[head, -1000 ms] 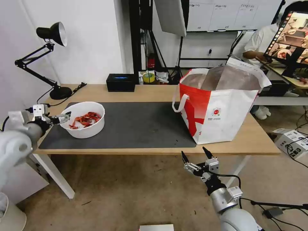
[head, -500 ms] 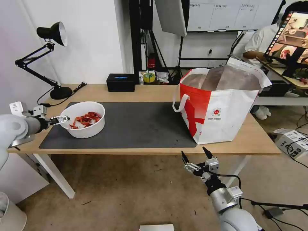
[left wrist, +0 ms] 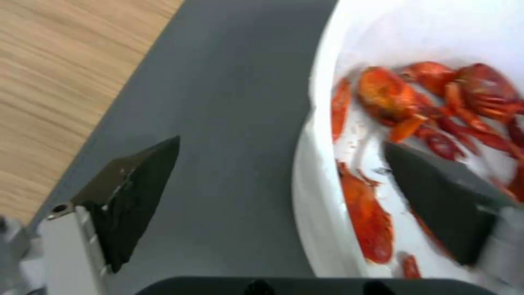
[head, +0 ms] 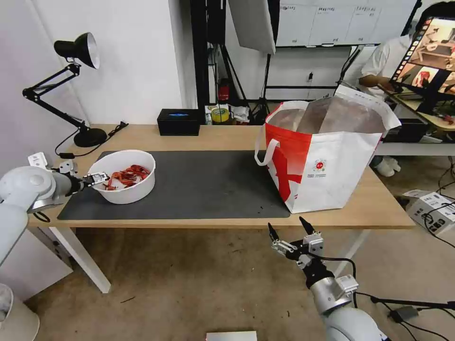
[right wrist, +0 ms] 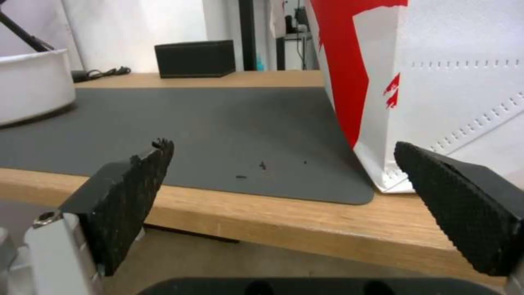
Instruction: Pick up the trash from the table and place it into the takeout bag.
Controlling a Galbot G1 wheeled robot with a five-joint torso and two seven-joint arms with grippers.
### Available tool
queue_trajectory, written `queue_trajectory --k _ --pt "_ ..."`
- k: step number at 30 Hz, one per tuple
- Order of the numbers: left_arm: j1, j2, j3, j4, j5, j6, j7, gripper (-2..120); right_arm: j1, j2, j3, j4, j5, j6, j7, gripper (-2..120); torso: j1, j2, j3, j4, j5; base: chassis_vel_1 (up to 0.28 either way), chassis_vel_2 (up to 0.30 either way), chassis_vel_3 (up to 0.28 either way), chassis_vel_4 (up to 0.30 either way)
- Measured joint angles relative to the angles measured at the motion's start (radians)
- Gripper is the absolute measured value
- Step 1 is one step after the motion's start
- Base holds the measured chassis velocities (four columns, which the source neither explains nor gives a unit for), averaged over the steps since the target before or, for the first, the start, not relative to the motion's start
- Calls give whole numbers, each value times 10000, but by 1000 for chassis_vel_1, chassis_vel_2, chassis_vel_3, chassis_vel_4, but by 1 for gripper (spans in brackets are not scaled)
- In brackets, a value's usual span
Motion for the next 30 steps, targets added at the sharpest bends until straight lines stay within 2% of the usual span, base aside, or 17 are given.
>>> queue_trajectory --k 5,7,8,9,11,13,15,19,22,23,24,26,30 --pt "-69 54 110 7 -19 -5 -57 87 0 0 0 0 0 0 0 100 0 0 0 0 -2 0 0 0 0" --pt "-136 74 178 7 -24 -6 -82 80 0 0 0 0 0 0 0 100 0 0 0 0 -4 0 0 0 0" --pt "-196 82 232 6 -26 -6 -98 74 0 0 0 0 0 0 0 100 1 0 0 -1 -5 0 0 0 0" --pt "-196 82 232 6 -26 -6 -98 74 0 0 0 0 0 0 0 100 1 0 0 -1 -5 0 0 0 0" --pt "-258 91 301 -10 -26 -6 -109 62 0 0 0 0 0 0 0 100 1 0 1 -2 -5 0 0 0 0" --pt "-265 95 317 -25 -26 -6 -111 59 0 0 0 0 0 0 0 100 1 -1 1 -2 -5 0 0 0 0" --pt "-260 112 331 -80 -51 -7 -122 47 0 0 0 0 0 0 0 100 1 0 1 -2 -5 0 0 0 0" --pt "-241 144 340 -113 -111 -8 -122 38 0 0 0 0 0 0 0 100 1 -1 1 -2 -5 0 0 0 0" --pt "-233 169 340 -150 -230 -8 -122 25 0 0 -1 0 0 0 0 100 1 -1 1 -2 -5 0 0 0 0" --pt "-233 169 340 -150 -230 -8 -122 25 0 0 -1 0 0 0 0 100 1 -1 1 -2 -5 0 0 0 0" --pt "-216 167 315 -199 -278 -8 -162 19 0 0 0 0 0 0 0 100 1 -1 1 -2 -6 0 0 0 0" --pt "-193 123 240 -285 -328 -28 -425 9 0 0 -1 0 0 0 0 100 1 -1 1 -2 -5 0 0 0 0" --pt "-155 115 113 -454 -443 -143 -493 0 0 0 0 0 0 1 0 100 1 -2 1 -2 -6 0 0 0 0"
